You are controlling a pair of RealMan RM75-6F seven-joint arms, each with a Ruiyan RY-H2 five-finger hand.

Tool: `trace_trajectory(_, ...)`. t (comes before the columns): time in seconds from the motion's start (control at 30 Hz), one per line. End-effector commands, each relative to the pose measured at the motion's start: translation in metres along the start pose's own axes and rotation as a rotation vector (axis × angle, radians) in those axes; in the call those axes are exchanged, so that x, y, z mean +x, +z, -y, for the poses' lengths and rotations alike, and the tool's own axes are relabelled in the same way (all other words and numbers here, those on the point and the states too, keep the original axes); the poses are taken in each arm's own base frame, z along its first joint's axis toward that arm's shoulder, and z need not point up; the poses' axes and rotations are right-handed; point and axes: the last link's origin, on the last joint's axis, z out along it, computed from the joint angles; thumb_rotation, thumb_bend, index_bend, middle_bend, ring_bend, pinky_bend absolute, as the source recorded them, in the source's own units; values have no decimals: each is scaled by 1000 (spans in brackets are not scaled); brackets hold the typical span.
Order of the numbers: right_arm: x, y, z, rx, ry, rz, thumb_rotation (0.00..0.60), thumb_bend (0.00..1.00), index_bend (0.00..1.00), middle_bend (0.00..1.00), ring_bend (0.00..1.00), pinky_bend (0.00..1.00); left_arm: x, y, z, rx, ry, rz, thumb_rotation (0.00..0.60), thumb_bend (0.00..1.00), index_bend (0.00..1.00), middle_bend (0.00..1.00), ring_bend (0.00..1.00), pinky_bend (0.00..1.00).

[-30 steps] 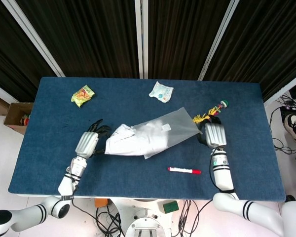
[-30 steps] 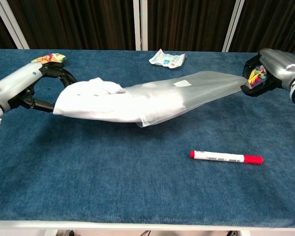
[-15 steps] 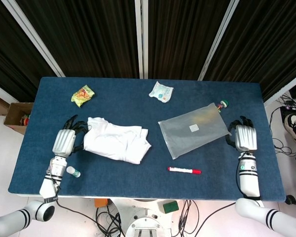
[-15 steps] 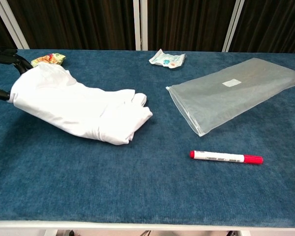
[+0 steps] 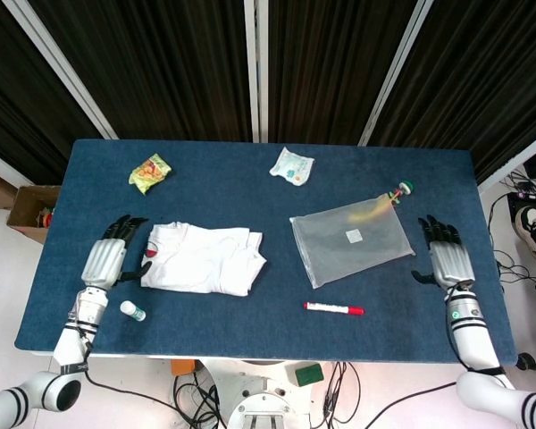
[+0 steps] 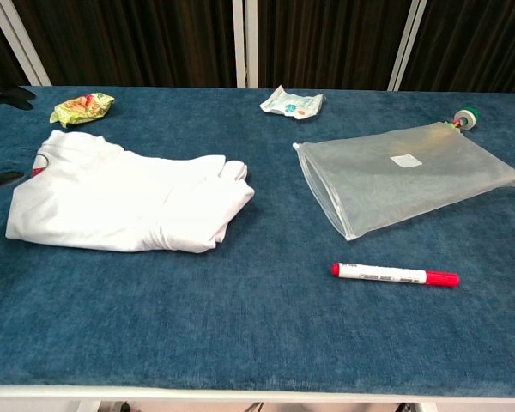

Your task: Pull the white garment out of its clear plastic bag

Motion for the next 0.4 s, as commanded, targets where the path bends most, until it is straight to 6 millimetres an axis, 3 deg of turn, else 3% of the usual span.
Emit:
trace_trajectory(0.03,34,-25,-15,24,37,-35,600,165,0,75,0,18,33,-27,17,85,111,0,600,152,82,96,27,117)
trace_trajectory(0.2,63,-58,-35,65,80,-183,600,231,69,184,1,95,70,-63,38,172,233,-83,600,152,125,97,27,117)
trace_trajectory(0.4,72,-92,-50,104,113,-252,600,254,99,203,1,96,94,-111,46,230,263,-150,600,153,141,103,27,117)
